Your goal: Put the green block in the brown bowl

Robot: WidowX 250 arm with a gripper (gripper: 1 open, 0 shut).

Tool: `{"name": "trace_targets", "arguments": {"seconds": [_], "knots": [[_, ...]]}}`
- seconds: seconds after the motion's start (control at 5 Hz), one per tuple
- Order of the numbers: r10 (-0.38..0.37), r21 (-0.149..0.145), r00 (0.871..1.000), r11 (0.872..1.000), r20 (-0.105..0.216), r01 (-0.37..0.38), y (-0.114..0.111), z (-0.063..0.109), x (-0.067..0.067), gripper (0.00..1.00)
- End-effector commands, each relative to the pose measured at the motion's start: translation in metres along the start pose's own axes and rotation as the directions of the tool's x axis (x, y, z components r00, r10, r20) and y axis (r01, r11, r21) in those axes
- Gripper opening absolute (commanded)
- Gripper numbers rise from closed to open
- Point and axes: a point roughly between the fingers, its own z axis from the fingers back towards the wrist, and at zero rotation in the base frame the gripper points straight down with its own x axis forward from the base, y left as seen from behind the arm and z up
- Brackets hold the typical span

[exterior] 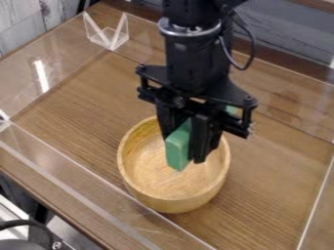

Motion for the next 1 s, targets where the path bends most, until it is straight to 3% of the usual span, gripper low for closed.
{"name": "trace_targets", "arguments": {"seconds": [0.0,0.8], "knots": [[0.012,-0.013,0.998,1.0,0.062,-0.011,0.003,0.008,0.007,0.0],[0.055,-0.02,0.997,0.998,0.061,-0.053,0.017,-0.014,0.007,0.0]]}}
